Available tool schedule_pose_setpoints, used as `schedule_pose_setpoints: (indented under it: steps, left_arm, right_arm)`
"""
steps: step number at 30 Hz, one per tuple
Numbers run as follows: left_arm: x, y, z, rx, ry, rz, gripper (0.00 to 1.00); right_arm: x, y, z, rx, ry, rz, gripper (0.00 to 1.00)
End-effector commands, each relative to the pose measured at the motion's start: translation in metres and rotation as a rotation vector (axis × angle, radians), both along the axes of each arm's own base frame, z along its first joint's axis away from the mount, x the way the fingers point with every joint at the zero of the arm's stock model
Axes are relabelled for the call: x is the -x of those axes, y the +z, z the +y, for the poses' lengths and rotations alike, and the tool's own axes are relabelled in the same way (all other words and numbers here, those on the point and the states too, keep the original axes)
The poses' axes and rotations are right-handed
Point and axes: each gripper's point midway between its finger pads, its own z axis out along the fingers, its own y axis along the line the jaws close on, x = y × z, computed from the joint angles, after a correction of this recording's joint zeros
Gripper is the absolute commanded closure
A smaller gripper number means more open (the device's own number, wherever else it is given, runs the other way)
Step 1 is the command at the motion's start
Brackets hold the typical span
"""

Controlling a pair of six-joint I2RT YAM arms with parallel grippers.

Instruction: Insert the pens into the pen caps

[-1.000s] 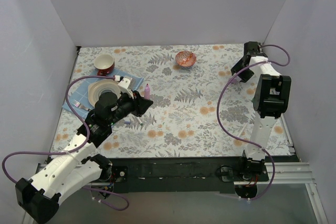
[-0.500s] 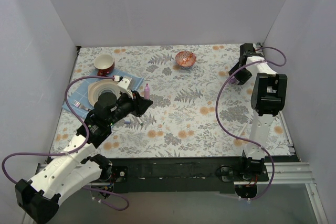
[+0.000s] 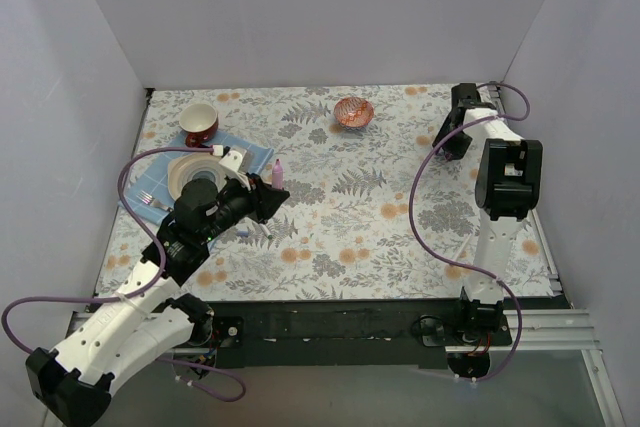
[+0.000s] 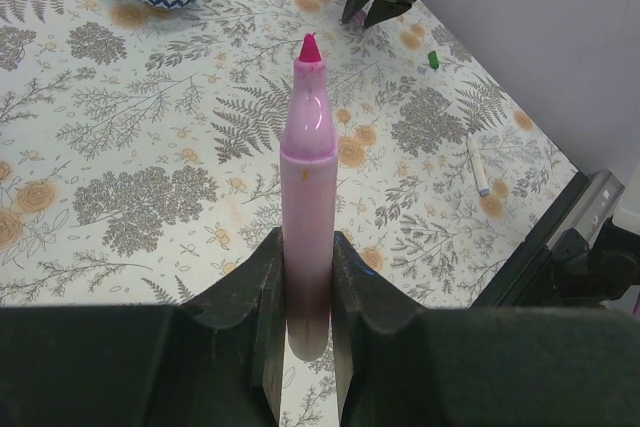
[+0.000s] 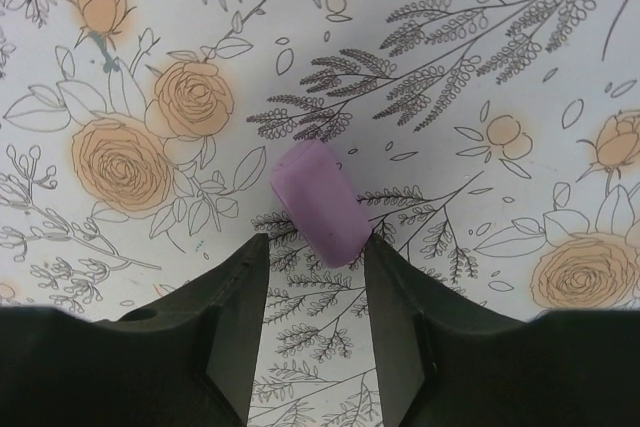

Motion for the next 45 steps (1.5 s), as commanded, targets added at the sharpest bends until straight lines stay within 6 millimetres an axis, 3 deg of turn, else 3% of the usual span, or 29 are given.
schedule_pose_setpoints:
  steps: [1,5,12,28,31,34,35,37,38,40,42,43,44,45]
  left_arm:
    - [0.0,0.009,0.004,0.007,0.011,-0.039,1.0]
    - [0.0,0.008,0.006,0.006,0.019,-0.039,1.0]
    - [-0.001,0.01,0.007,0.008,0.03,-0.048,1.0]
    - [-0.003,0.007,0.005,0.0,0.026,-0.041,1.0]
    - [-0.003,0.007,0.005,0.0,0.026,-0.041,1.0]
    - [-0.003,0.007,0.005,0.0,0.024,-0.041,1.0]
    - [-0.003,0.007,0.005,0.0,0.023,-0.039,1.0]
    - [-0.004,0.008,0.003,-0.001,0.018,-0.036,1.0]
    - [-0.003,0.008,0.001,0.006,0.009,-0.028,1.0]
    - [0.0,0.014,-0.005,0.028,-0.024,-0.016,1.0]
    - [0.003,0.02,-0.014,0.065,-0.062,0.02,1.0]
    - [0.005,0.022,-0.017,0.075,-0.078,0.03,1.0]
    - [0.005,0.019,-0.022,0.095,-0.084,0.07,1.0]
    - [0.009,0.019,-0.025,0.108,-0.11,0.088,1.0]
  right_arm:
    - [-0.001,0.02,-0.001,0.055,0.169,-0.046,0.48]
    - [-0.002,0.03,-0.01,0.13,0.248,-0.083,0.4]
    - [-0.017,0.024,-0.006,0.162,0.456,-0.071,0.37]
    - [-0.031,-0.002,-0.011,0.218,0.621,-0.013,0.48]
    - [-0.03,-0.008,-0.011,0.221,0.635,0.01,0.54]
    - [-0.023,-0.009,-0.014,0.218,0.625,0.047,0.71]
    - [-0.02,-0.003,-0.01,0.205,0.626,0.04,0.81]
    - [-0.013,0.0,-0.005,0.173,0.606,0.037,0.9]
    - [-0.011,0.011,0.0,0.156,0.603,0.012,0.98]
    - [0.004,0.011,0.007,0.122,0.579,0.022,0.99]
    - [0.01,0.031,0.028,0.109,0.586,-0.043,0.99]
    - [0.028,0.021,0.037,0.083,0.592,-0.023,0.99]
    - [0.032,0.04,0.044,0.058,0.566,-0.078,0.99]
    - [0.037,0.045,0.053,0.022,0.569,-0.108,0.99]
